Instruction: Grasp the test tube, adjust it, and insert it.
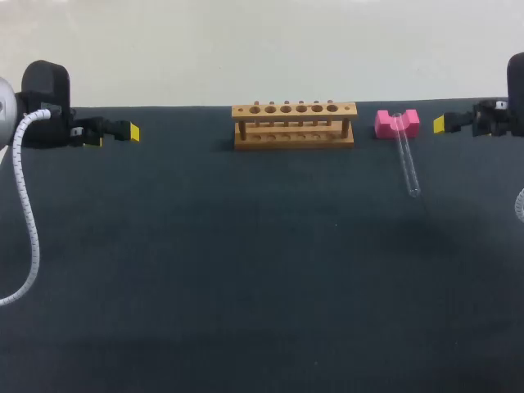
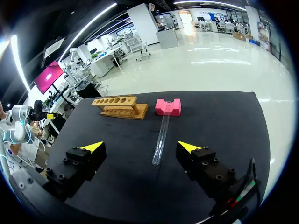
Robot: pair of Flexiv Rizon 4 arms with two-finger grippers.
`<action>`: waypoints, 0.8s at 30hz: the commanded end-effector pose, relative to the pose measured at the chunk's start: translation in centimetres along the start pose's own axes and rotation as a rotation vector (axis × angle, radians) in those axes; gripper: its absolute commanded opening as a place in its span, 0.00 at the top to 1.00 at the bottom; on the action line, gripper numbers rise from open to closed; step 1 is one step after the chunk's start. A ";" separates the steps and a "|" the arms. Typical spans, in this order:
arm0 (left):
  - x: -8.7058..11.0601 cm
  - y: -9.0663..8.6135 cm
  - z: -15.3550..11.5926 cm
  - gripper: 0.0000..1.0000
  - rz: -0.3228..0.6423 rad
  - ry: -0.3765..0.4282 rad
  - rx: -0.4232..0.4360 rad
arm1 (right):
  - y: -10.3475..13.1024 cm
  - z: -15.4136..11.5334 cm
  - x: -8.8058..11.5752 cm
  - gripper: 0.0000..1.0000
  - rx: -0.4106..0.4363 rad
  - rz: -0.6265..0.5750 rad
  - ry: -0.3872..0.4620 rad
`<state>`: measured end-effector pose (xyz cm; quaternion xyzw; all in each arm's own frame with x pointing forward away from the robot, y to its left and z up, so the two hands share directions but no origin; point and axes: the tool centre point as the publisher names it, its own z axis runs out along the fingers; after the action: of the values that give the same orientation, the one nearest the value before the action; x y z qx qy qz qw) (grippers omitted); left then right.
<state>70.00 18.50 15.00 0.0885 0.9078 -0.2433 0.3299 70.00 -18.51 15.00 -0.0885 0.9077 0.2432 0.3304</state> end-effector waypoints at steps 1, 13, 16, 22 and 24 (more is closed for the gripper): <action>0.0 0.0 0.0 0.00 0.000 0.000 0.000 | 0.0 0.0 0.0 0.00 0.000 0.000 0.000; 0.0 0.0 0.0 0.00 0.000 0.000 0.000 | 0.0 0.0 0.0 0.00 0.000 0.000 0.000; 0.0 0.0 0.0 0.00 0.000 0.000 0.000 | 0.0 0.0 0.0 0.00 0.000 0.000 0.000; 0.4 0.9 -0.6 0.00 0.044 -0.017 0.101 | 0.0 0.0 0.0 0.00 0.000 0.000 0.000; 0.2 1.6 -0.5 0.00 0.068 -0.037 0.112 | 0.0 0.0 0.0 0.00 0.000 0.000 0.000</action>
<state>70.09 18.75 15.13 0.1163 0.9034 -0.2391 0.3365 70.01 -18.51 15.00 -0.0885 0.9077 0.2432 0.3304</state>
